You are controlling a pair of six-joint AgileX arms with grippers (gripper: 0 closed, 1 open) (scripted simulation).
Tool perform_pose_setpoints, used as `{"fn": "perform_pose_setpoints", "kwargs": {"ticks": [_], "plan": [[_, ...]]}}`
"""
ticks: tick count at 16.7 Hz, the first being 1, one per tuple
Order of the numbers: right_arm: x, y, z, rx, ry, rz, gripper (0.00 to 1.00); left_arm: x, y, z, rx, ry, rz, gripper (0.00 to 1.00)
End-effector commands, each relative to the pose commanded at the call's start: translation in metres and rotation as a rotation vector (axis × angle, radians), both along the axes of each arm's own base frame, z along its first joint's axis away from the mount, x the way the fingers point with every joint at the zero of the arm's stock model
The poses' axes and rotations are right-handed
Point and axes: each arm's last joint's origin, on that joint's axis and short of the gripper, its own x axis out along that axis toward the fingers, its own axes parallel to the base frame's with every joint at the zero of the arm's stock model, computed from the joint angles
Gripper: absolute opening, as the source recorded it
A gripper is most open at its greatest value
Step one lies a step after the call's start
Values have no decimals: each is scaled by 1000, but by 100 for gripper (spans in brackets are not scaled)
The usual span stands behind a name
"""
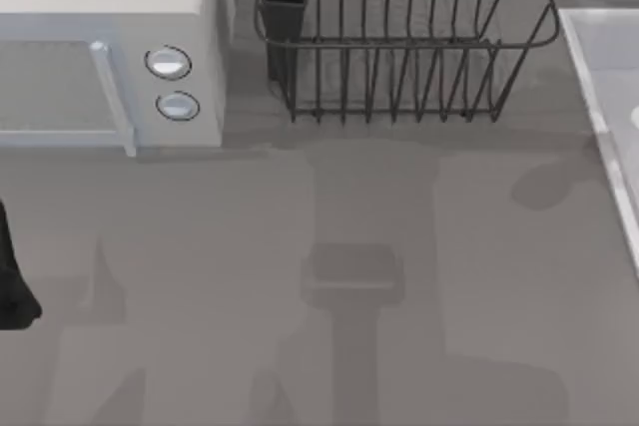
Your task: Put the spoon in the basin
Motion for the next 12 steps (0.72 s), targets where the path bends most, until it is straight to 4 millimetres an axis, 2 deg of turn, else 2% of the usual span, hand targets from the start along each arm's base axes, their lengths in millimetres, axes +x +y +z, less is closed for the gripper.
{"fn": "perform_pose_setpoints", "kwargs": {"ticks": [5, 12], "plan": [[11, -8, -18, 0, -19, 12, 0, 0, 0, 0, 0, 0, 0, 100], [13, -6, -19, 0, -25, 15, 0, 0, 0, 0, 0, 0, 0, 100]]}}
